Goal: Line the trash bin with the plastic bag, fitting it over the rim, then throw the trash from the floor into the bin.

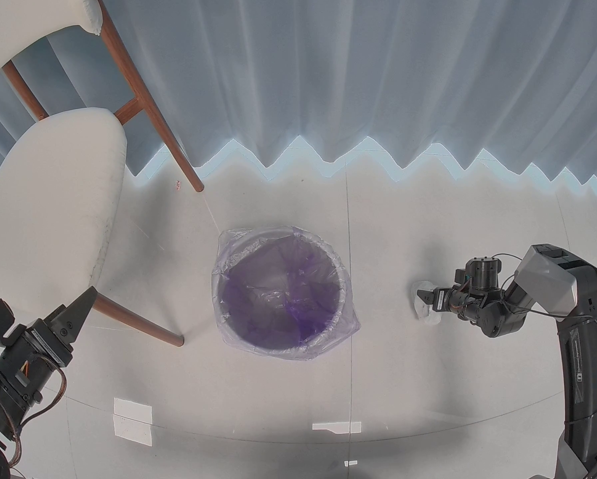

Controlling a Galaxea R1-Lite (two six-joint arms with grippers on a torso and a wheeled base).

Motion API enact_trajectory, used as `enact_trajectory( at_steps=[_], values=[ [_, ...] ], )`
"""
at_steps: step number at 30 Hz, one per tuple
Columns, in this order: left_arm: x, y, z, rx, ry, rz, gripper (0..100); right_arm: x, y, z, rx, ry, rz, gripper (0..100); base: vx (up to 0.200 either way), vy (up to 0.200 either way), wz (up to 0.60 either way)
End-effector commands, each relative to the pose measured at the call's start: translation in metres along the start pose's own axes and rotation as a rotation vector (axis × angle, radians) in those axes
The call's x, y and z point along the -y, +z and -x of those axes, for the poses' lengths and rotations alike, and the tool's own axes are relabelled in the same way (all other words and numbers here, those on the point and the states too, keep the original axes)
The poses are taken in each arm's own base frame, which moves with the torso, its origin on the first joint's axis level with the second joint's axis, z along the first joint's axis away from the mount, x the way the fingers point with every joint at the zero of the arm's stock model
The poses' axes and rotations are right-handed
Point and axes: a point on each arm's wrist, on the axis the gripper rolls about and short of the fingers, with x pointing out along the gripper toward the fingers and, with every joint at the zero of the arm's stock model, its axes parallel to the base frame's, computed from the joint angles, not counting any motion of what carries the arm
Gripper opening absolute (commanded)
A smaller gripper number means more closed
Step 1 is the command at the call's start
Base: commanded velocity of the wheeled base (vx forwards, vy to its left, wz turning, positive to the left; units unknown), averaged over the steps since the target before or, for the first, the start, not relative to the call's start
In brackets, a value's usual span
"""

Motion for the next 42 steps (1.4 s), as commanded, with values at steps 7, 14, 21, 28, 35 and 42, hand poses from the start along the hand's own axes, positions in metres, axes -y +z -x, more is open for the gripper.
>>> enact_trajectory(
  at_steps=[7,14,21,28,35,42],
  values=[
    [-0.003,-0.004,0.001,-0.020,0.014,0.003,100,-0.005,-0.012,-0.014,-0.023,0.010,0.007,100,0.000,0.000,0.00],
    [-0.003,-0.004,0.002,-0.019,0.015,0.003,100,-0.005,-0.012,-0.014,-0.035,0.008,0.005,0,0.000,0.000,0.00],
    [-0.006,-0.003,0.002,-0.014,0.046,0.003,100,-0.006,-0.012,-0.007,-0.042,0.005,0.002,0,0.000,0.000,0.00],
    [-0.007,0.001,0.007,0.030,0.062,0.001,100,-0.008,0.023,0.045,0.012,-0.003,-0.049,0,0.000,0.000,0.00],
    [-0.010,0.002,0.007,0.045,0.093,-0.026,100,-0.021,0.033,0.135,0.096,0.012,-0.124,0,0.000,0.000,0.00],
    [-0.009,0.002,0.007,0.043,0.086,-0.035,100,-0.041,-0.013,0.232,0.102,0.059,-0.122,0,0.000,0.000,0.00]
  ],
)
